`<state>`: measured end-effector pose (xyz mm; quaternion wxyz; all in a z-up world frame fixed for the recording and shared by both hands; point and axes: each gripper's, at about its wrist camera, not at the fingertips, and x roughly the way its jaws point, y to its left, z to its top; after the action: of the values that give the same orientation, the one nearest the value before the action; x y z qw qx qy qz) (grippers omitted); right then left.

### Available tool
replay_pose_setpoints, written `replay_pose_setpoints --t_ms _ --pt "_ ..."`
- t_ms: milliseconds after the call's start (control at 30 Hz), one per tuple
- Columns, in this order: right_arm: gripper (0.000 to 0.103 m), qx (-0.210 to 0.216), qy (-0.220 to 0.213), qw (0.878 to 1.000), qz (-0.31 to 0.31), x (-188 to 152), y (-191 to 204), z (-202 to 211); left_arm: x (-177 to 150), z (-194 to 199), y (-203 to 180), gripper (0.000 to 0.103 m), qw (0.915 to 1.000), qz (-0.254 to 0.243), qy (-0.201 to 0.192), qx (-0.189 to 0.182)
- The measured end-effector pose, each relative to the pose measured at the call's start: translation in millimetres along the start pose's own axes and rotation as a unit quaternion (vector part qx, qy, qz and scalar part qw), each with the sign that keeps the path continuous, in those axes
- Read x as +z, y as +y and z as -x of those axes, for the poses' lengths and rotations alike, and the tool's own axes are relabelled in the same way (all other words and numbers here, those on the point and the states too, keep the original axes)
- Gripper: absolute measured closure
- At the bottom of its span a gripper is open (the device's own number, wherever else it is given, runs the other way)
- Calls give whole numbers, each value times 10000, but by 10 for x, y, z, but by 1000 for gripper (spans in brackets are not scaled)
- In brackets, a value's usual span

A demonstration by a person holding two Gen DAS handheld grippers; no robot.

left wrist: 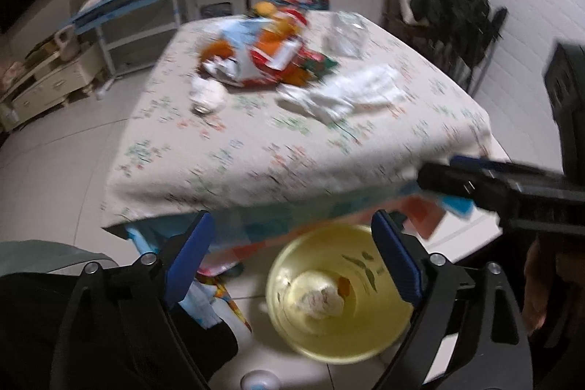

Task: Collect trash
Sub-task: 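Open the left gripper over the yellow basin to drop the tissue, then move both tools back over the table toward the remaining tissues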

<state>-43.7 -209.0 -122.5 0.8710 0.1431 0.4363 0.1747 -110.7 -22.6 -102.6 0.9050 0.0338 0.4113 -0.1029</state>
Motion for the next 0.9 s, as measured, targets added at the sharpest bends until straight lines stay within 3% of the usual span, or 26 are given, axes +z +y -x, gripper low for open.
replay_pose_setpoints --t_ms 133,533,900 --pt "22 -31 -84 9999 79 73 46 -46 148 -57 192 17 9996 212 -24 178" --pt "20 -167 -283 9995 -25 290 -26 -166 631 -275 636 14 9967 688 -131 419" --pt "19 -286 -389 9985 259 509 71 -311 815 -565 723 14 9959 748 -16 506"
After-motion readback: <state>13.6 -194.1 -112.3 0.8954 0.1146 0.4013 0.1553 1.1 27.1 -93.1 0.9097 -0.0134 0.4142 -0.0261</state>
